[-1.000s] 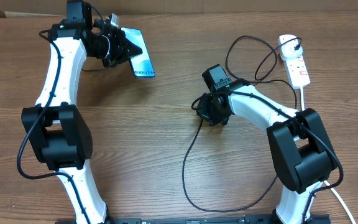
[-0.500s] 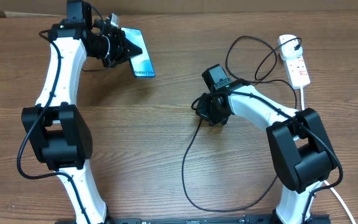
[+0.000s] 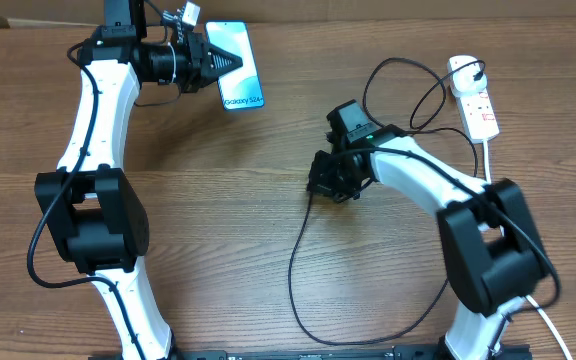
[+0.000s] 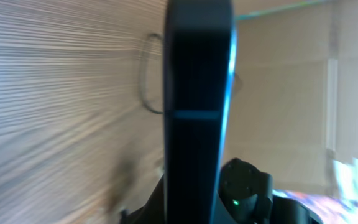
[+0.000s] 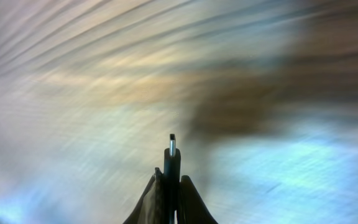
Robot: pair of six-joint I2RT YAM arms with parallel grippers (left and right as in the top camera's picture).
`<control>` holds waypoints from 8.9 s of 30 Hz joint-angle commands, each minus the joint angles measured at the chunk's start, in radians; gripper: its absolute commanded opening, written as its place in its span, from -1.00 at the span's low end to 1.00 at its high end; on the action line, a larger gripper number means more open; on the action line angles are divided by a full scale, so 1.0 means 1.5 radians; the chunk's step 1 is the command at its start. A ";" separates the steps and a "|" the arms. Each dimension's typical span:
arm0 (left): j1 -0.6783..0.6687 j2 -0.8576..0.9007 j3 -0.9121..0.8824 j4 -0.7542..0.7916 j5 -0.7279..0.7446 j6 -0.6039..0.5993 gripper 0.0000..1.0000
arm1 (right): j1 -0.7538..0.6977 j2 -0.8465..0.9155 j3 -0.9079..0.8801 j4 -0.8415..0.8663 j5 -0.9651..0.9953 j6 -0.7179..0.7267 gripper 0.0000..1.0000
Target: Plug charger to phone and switch on socket
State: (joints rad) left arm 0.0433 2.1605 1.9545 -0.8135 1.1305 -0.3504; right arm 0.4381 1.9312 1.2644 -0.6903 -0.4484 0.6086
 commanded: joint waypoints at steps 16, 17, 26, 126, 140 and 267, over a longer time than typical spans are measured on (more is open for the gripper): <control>-0.027 -0.017 0.008 0.037 0.301 -0.220 -0.92 | -0.011 -0.244 0.027 0.085 -0.468 -0.146 -0.93; -0.029 -0.019 0.008 0.037 0.301 -0.220 -0.92 | -0.011 -0.244 0.027 0.092 -0.468 -0.144 -0.93; -0.028 -0.083 0.008 0.048 0.301 -0.158 -0.92 | -0.024 -0.244 0.027 0.146 -0.485 -0.048 -0.93; -0.046 -0.157 0.007 0.142 0.202 -0.390 -0.92 | -0.043 -0.243 0.025 0.566 -0.486 0.403 -0.93; -0.046 -0.157 0.007 0.141 0.202 -0.398 -0.92 | -0.021 -0.241 0.020 0.551 -0.453 0.396 -0.93; -0.045 -0.157 0.007 0.142 0.272 -0.398 -0.91 | -0.033 -0.179 0.021 0.630 -0.414 0.424 -0.93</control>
State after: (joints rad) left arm -0.0177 1.9434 1.9480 -0.6018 1.4288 -0.9398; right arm 0.3954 1.6283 1.2900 0.2493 -1.1267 1.2449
